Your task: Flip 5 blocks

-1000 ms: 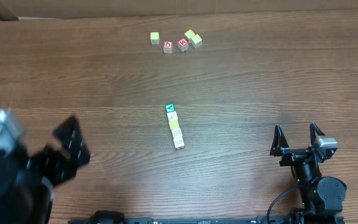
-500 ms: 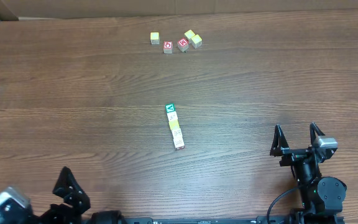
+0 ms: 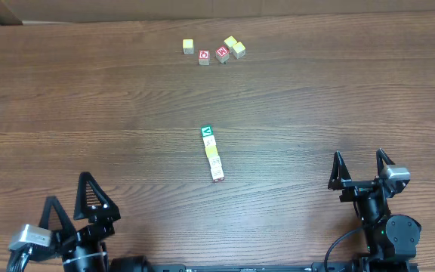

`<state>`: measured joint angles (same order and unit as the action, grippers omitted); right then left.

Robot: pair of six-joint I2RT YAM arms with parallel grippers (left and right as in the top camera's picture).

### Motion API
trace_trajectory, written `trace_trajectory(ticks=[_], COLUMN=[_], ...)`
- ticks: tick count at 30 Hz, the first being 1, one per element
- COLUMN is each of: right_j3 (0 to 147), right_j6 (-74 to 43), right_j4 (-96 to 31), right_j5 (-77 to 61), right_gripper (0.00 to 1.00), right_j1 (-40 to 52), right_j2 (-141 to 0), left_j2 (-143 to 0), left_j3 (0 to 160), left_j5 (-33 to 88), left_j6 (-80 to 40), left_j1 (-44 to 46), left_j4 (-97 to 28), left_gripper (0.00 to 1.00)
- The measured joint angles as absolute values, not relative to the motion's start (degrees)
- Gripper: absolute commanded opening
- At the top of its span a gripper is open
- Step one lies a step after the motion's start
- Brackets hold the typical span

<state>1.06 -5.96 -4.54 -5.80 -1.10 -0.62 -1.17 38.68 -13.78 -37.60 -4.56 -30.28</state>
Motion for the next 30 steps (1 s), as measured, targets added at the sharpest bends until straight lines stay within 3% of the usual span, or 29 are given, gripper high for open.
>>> trace_trajectory(ticks=[9, 12, 26, 30], right_j3=[1.06, 1.06, 1.06, 1.06], right_j6=[-5.93, -5.96, -5.96, -5.93], right_j4=[-4.49, -4.56, -4.54, -4.54], right_j5=[-5.78, -5.78, -5.78, -5.78], right_gripper=[1.00, 1.00, 1.00, 1.00], right_j1=[-1.10, -1.10, -1.10, -1.08], right_j2=[-0.62, -0.62, -0.62, -0.62], left_j2=[-0.93, -0.86, -0.86, -0.86], left_j3=[23.03, 18.33, 1.61, 0.62], left_j5=[-9.58, -9.17, -8.78, -8.78], left_j6=[-37.82, -37.82, -37.82, -37.78], left_j1=[-4.56, -4.56, -4.56, -4.54], left_j4=[16.69, 24.60, 26.26, 19.81], left_gripper=[1.00, 1.00, 1.00, 1.00])
